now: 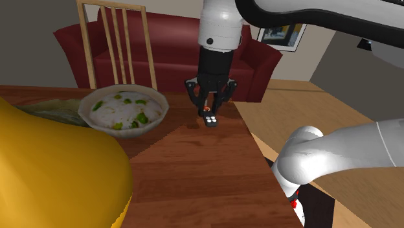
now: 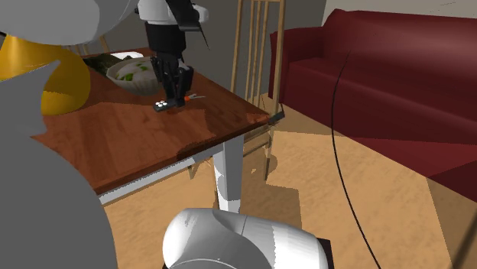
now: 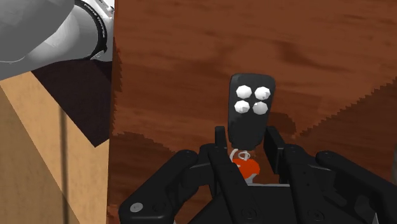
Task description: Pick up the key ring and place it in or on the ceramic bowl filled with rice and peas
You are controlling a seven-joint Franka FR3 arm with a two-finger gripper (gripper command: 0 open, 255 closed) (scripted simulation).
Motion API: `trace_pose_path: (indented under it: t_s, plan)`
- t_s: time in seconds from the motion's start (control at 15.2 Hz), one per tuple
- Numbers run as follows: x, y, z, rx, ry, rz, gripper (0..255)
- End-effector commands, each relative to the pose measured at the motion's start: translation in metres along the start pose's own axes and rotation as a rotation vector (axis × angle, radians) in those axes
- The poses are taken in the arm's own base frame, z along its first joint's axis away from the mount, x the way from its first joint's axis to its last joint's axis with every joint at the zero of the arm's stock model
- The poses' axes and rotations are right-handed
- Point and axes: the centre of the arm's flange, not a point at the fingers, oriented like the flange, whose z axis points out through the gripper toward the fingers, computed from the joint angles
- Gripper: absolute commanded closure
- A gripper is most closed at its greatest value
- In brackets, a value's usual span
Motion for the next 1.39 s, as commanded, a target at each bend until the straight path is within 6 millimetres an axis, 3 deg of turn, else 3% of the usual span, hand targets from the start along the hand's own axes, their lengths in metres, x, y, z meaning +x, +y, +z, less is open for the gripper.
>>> trace_pose_path:
  t_s: [0.0,1.32]
  plan:
    - [0.000,0.000,-0.011,0.000,0.000,0.000,255]
    - [-0.005,-0.001,-0.117,0.000,0.000,0.000,255]
